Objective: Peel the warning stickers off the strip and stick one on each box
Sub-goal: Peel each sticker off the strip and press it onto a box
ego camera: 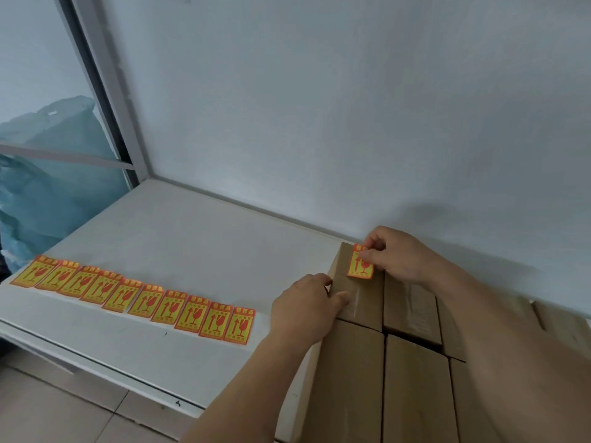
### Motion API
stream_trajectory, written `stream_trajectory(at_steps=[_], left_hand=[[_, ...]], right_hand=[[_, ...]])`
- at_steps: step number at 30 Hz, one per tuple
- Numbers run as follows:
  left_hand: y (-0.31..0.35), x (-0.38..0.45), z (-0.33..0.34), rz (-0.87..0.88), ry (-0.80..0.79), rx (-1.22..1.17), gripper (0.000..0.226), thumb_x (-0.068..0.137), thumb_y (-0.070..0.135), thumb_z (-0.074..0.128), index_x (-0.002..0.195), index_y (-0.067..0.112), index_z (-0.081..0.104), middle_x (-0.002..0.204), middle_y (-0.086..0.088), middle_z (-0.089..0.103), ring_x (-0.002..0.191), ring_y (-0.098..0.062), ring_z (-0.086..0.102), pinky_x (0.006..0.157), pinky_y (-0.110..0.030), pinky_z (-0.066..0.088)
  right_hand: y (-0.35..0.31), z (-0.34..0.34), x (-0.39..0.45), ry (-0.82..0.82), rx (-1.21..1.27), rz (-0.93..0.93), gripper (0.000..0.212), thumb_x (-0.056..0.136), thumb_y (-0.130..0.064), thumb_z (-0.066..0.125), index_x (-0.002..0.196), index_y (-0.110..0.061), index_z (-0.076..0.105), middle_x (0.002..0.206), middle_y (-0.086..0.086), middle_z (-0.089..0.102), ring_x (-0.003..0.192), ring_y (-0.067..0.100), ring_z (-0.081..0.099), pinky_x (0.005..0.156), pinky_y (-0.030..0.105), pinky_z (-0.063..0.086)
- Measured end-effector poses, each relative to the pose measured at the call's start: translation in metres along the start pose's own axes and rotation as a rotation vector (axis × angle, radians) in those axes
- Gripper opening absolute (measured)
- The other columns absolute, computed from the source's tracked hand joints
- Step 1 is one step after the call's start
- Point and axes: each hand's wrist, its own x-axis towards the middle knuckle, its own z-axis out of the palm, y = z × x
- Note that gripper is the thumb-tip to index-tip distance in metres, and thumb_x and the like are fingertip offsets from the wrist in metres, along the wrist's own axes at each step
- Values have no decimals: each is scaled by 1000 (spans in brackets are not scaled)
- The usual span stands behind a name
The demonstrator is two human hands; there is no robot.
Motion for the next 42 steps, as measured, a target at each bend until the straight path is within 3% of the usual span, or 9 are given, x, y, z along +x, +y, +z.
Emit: stream_trajectory(at_steps=[4,17,26,30,36,42], left_hand=[[0,0,0,-6,-9,2,54,88,61,47,132,30,51,124,10,59,108,-14,57,88,-36,48],[0,0,0,-2,-8,-5,53,88,61,48,131,30,50,122,10,60,107,-12,57,87,-35,49],[0,1,0,-13,-21,-12,52,87,61,49,129,30,51,119,10,61,102,-13,59,86,-37,51],[1,0,0,-13,-22,-23,52,88,60,49,131,31,48,120,10,60,102,-13,59,86,-37,51],[1,-3,-2,5,-19,-64,52,88,59,49,135,39,41,117,9,61,102,-14,60,87,-41,51],[0,-1,-2,-5,-33,-70,51,88,59,49,135,38,42,118,9,60,103,-14,60,88,-42,50]], right_hand=[[5,6,5,20,-18,-18,7,91,-27,64,92,-26,57,86,-8,60,77,10,56,63,25,39],[11,13,9,77,-41,20,12,90,-28,64,82,-31,55,89,-5,63,84,17,59,71,30,43],[4,18,4,129,-185,13,13,91,-31,62,98,-25,52,97,-2,58,87,17,54,66,29,39],[3,20,-5,259,-264,-39,24,89,-36,63,109,-27,54,112,-3,51,102,17,52,76,29,41],[9,31,-22,249,-382,-62,46,88,-59,52,129,-39,55,148,-7,34,136,19,26,104,40,33],[16,39,-25,210,-417,-3,57,87,-69,40,138,-45,46,156,-8,24,143,20,12,112,43,21]])
